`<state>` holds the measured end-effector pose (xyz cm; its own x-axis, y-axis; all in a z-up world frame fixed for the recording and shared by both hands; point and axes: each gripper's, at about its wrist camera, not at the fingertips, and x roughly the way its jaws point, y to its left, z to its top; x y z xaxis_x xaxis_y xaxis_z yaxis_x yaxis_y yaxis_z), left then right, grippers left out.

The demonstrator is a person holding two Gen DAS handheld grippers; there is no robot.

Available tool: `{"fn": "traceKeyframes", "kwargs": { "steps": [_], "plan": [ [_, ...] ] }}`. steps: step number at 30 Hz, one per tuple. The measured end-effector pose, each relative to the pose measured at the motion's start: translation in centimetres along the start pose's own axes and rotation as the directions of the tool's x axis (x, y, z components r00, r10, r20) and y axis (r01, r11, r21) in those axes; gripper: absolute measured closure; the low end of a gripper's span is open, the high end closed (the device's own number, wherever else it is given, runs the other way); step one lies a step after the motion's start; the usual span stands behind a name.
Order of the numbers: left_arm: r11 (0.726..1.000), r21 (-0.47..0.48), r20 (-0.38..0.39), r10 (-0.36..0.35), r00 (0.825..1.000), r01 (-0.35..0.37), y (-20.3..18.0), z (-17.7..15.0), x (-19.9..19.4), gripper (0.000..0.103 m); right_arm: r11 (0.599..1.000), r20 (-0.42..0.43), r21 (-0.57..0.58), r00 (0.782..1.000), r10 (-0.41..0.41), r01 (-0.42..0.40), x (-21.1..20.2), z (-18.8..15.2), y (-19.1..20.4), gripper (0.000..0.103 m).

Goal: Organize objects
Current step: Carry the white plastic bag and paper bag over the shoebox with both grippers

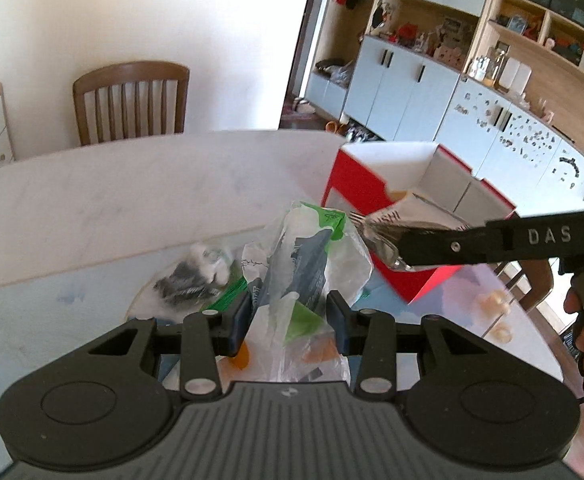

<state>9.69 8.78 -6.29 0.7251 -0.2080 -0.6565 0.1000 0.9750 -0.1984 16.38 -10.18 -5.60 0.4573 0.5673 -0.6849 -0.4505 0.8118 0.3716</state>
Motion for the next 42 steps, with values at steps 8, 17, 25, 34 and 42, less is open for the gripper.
{"fn": "traceKeyframes", "kwargs": {
  "steps": [8,17,25,34,42],
  "plan": [
    [1.0,0.007,0.019,-0.027,0.999,0.027,-3.8,3.0,0.4,0.063,0.999,0.063,-0.022,0.997,-0.038,0.039,-4.2,0.6,-3.3,0.056],
    [0.998,0.046,0.026,-0.051,0.998,0.05,-9.3,6.3,3.1,0.063,0.995,0.101,-0.029,0.991,-0.091,0.094,-7.4,1.6,-8.6,0.056],
    [0.995,0.086,-0.005,-0.056,0.998,0.056,-14.1,8.3,7.3,0.063,0.988,0.121,-0.031,0.982,-0.148,0.152,-8.7,2.9,-13.9,0.066],
    [0.992,0.122,-0.089,-0.008,0.996,0.018,-17.8,10.4,14.5,0.063,0.992,0.081,-0.038,0.99,-0.119,0.122,-6.8,5.7,-18.5,0.072],
    [0.984,0.176,-0.137,0.05,0.989,-0.025,-20.3,11.2,18.9,0.063,0.988,0.023,-0.106,0.993,-0.115,0.117,-7.1,4.6,-20.1,0.066]
  ]
}}
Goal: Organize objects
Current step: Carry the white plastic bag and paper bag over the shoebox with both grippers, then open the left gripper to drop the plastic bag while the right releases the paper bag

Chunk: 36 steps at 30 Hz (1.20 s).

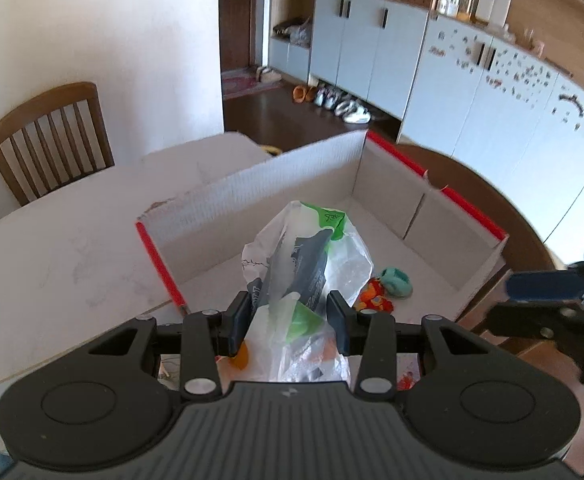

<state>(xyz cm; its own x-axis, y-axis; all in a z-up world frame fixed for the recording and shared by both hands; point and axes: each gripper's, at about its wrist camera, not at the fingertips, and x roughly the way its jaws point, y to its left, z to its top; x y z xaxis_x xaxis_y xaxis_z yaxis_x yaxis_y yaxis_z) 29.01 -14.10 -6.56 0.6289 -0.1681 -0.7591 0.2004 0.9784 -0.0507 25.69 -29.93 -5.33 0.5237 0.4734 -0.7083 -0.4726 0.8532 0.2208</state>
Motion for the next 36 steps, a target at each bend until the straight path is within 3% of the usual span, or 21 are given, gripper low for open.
{"fn": "traceKeyframes", "kwargs": {
  "steps": [18,24,28,36],
  "plan": [
    [0.998,0.066,-0.105,-0.006,0.994,0.013,-4.1,0.7,7.0,0.06,1.0,-0.056,0.008,0.998,0.029,-0.029,2.1,-0.5,-2.8,0.056],
    [0.997,0.071,-0.129,-0.009,0.992,0.019,-4.2,0.5,7.8,0.051,0.999,-0.053,0.003,0.998,0.043,-0.043,2.2,-0.2,-3.2,0.052],
    [0.997,0.07,-0.13,-0.006,0.992,0.015,-4.2,0.4,7.9,0.039,0.999,-0.052,0.003,0.998,0.047,-0.046,2.2,0.0,-3.5,0.05],
    [1.0,0.022,-0.103,-0.014,0.995,0.017,-4.1,0.0,6.5,0.038,0.998,-0.045,-0.003,0.997,0.057,-0.058,2.0,0.1,-3.7,0.049]
  ]
}}
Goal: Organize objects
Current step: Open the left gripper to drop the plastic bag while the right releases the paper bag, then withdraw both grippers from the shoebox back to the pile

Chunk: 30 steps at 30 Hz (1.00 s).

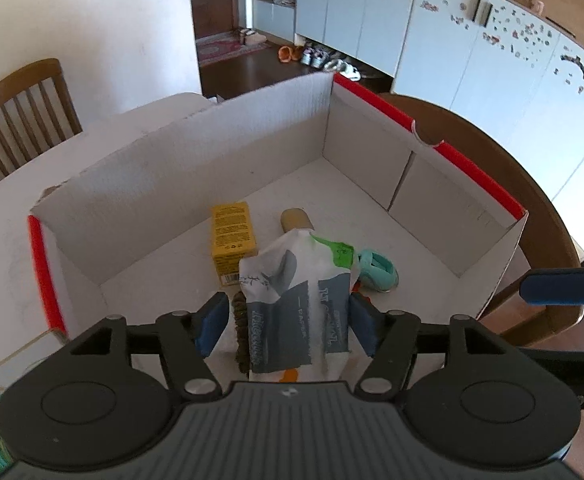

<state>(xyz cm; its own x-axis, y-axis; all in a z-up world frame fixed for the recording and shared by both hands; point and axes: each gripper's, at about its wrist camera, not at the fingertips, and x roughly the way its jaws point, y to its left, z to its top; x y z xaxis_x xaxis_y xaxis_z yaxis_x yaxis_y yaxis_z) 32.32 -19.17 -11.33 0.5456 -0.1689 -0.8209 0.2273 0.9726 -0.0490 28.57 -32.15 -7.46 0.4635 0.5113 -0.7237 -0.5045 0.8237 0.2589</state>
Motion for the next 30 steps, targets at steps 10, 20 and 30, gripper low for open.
{"fn": "traceKeyframes", "kwargs": {
  "steps": [10,20,30],
  "plan": [
    [0.999,-0.04,0.077,0.022,0.997,-0.019,1.1,-1.0,-4.6,0.038,1.0,0.031,-0.014,0.999,0.028,-0.027,-1.3,0.3,1.0,0.047],
    [0.994,-0.09,0.142,0.071,0.987,-0.059,2.7,-2.8,-10.0,0.038,0.999,0.08,-0.014,0.996,0.046,-0.045,-3.1,0.2,3.8,0.039],
    [0.988,-0.146,0.188,0.072,0.98,-0.045,6.2,-5.6,-14.4,0.026,0.999,0.111,-0.017,0.993,0.049,-0.048,-3.7,-0.2,8.5,0.032]
  ]
}}
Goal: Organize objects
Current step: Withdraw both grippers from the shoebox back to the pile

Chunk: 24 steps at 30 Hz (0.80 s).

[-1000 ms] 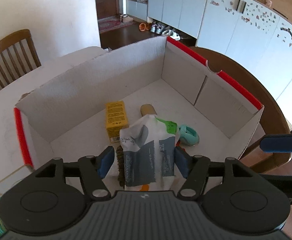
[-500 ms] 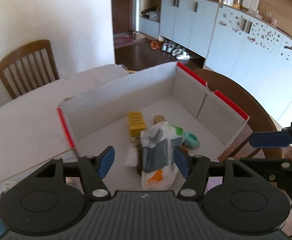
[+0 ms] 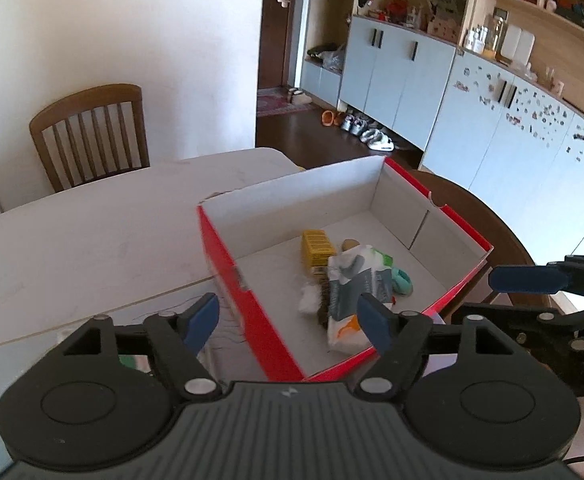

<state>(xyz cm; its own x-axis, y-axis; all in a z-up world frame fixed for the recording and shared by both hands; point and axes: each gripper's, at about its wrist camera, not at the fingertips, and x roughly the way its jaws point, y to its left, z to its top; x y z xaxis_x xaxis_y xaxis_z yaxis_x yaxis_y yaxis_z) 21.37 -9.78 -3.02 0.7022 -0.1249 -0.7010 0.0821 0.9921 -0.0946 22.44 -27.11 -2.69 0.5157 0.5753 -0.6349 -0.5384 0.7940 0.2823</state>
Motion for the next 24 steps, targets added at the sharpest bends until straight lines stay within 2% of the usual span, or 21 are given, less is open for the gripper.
{"fn": "traceKeyframes", "kwargs": {
  "steps": [5,16,19,24],
  "plan": [
    [0.999,-0.032,0.007,-0.01,1.0,0.01,2.7,-0.9,-1.8,0.023,1.0,0.01,0.006,1.0,-0.009,0.009,0.3,-0.5,2.9,0.021],
    [0.997,-0.075,0.026,0.0,1.0,0.002,8.8,-3.3,-4.8,0.023,1.0,0.011,0.018,1.0,-0.014,0.014,1.9,-1.3,8.6,0.005],
    [0.996,-0.089,0.036,0.0,0.999,0.004,10.6,-3.9,-5.5,0.011,1.0,0.015,0.01,1.0,-0.02,0.019,2.3,-1.5,10.3,0.004],
    [0.993,-0.114,0.044,-0.01,0.999,0.015,13.4,-4.9,-6.3,0.011,1.0,0.008,0.009,1.0,-0.025,0.025,3.4,-1.8,12.7,0.003]
  ]
}}
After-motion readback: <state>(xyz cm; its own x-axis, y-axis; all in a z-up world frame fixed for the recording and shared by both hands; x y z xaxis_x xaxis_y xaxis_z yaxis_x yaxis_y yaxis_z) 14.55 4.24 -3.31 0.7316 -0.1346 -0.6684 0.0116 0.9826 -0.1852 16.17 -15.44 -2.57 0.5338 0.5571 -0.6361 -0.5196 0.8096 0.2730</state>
